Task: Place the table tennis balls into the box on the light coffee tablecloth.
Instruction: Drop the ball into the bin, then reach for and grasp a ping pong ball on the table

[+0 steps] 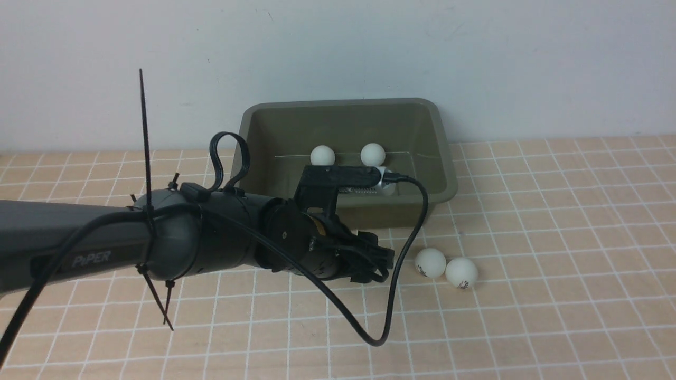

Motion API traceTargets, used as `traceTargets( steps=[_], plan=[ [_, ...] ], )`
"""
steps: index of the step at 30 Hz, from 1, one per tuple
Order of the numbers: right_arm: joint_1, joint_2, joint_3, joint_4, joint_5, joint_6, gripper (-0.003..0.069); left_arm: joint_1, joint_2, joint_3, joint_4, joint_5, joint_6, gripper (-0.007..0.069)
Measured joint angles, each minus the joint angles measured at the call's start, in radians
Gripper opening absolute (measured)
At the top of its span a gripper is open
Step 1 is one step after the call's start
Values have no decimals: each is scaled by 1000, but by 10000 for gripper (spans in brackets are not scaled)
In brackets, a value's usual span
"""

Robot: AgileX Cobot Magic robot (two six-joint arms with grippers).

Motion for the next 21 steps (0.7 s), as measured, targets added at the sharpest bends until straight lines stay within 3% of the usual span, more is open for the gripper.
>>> traceTargets(
  steps=[8,15,21],
  plan=[
    [0,0,0,-1,0,-26,-15,4,-87,0,70,93,13,393],
    [0,0,0,-1,0,-28,-15,65,-107,5,159,195,-62,393],
    [0,0,0,-1,0,-31,-15,78,-107,9,186,102,-125,393]
  ],
)
